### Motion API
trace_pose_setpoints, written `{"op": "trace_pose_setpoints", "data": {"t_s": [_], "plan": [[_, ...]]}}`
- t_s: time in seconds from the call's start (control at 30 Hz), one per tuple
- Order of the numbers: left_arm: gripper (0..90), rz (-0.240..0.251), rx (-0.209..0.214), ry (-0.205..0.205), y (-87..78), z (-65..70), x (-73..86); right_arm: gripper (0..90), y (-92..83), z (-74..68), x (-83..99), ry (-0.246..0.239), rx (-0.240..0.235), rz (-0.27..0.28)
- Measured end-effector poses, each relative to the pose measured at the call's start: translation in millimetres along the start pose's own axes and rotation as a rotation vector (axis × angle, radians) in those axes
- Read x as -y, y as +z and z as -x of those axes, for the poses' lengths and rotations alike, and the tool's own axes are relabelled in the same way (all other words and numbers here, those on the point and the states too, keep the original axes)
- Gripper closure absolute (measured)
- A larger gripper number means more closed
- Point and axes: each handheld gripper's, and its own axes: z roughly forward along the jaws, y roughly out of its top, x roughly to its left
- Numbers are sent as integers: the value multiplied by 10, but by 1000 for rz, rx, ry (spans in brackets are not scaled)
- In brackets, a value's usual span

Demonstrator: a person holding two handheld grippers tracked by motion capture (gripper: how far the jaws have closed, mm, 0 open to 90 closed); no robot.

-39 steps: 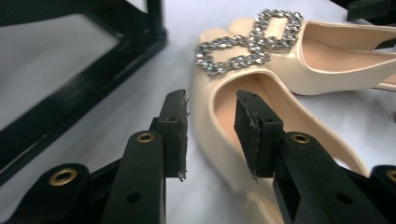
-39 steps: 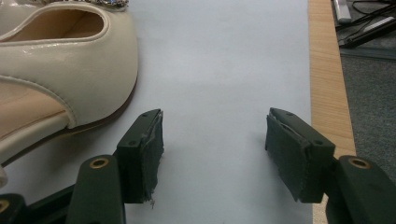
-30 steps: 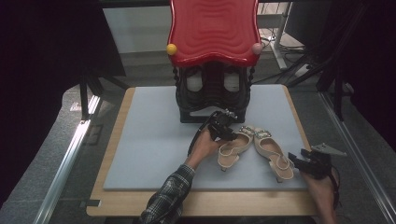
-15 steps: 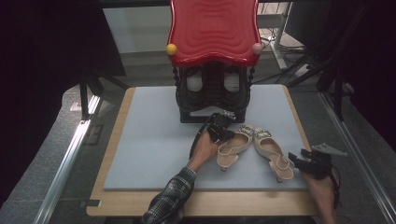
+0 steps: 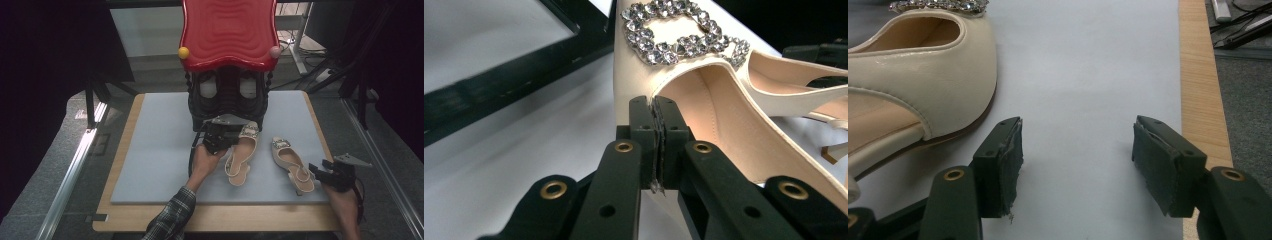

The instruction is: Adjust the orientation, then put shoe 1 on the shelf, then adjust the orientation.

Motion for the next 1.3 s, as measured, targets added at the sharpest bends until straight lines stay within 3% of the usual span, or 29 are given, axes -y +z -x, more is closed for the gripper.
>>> {"op": "trace_pose_setpoints", "data": {"t_s": [0.27,0.8,1.07,1.3], "plan": [[885,80,-49,-25,-352,-60,133,371,0,2,0,1,-1,0],[885,182,-145,-48,-1207,-164,338,371,-1,-3,0,-6,4,-3],[885,235,-199,-88,-1605,-317,433,371,-2,-3,0,-4,3,-3],[884,271,-245,-120,-1838,-469,469,371,-2,-5,1,-4,4,-3]]}}
